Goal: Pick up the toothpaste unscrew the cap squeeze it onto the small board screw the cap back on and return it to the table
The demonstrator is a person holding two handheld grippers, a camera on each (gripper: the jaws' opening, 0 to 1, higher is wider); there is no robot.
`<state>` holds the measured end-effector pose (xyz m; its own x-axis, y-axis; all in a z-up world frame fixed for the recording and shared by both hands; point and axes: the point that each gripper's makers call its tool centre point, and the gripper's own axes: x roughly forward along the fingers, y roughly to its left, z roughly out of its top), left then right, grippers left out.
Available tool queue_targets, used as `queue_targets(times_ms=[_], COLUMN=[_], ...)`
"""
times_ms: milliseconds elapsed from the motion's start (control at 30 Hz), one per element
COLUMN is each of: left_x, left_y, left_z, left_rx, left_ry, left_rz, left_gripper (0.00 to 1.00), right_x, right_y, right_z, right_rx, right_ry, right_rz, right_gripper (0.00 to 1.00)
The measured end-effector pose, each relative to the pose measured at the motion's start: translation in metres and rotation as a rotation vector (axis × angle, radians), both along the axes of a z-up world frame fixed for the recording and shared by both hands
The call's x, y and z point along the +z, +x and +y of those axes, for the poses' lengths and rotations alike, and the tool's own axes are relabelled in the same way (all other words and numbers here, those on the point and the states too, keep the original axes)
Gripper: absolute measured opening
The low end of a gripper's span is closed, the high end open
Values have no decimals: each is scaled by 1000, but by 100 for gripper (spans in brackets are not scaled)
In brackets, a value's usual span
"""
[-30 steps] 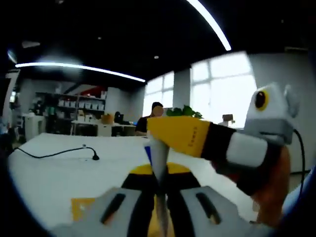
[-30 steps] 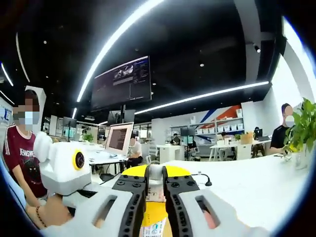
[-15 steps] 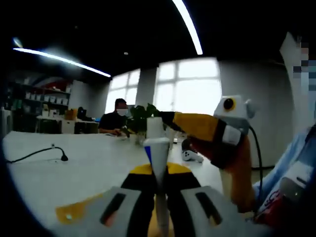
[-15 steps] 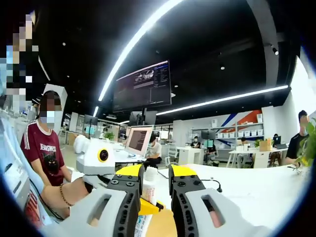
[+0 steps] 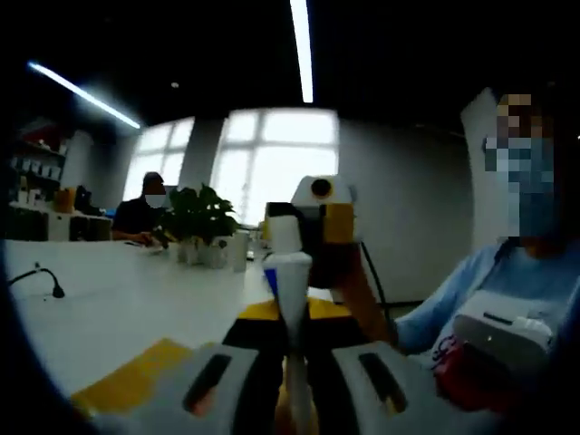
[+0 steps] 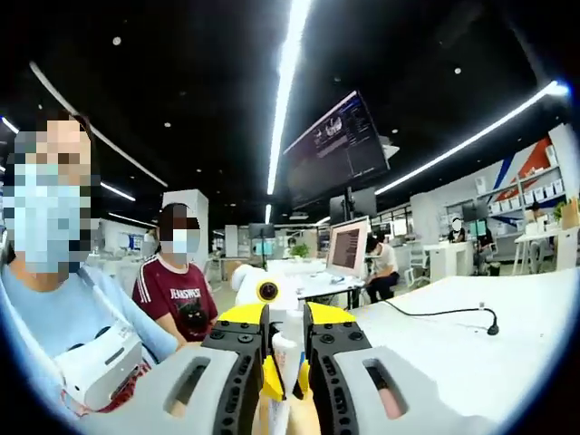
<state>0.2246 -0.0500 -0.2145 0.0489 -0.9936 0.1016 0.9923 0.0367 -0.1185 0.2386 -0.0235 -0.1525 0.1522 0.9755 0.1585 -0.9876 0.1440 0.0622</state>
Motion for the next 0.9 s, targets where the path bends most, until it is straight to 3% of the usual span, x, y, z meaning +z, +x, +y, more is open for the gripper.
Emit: queue_targets(times_ms=[100, 233, 467, 733, 900], left_x=[2, -1, -5, -8, -6], left_y=[-3, -8, -14, -16, -17], left_z=[0, -1, -2, -9, -8], left_rx=[-10, -31, -69, -73, -70], left_ry=[-5, 21, 28, 36, 40], left_rz=[-9, -47, -18, -22, -36], left_gripper=[5, 5, 5, 5, 5], right_x=[0, -2, -6, -14, -14], right_y=[8, 0, -7, -20, -24], right_z=[-3, 3, 7, 16, 16], right_rx=[-30, 81, 183, 264, 260], right_ry=[13, 25, 50, 23, 24], right_rz=[0, 49, 86, 110, 108], right_gripper=[18, 18, 15, 10, 10])
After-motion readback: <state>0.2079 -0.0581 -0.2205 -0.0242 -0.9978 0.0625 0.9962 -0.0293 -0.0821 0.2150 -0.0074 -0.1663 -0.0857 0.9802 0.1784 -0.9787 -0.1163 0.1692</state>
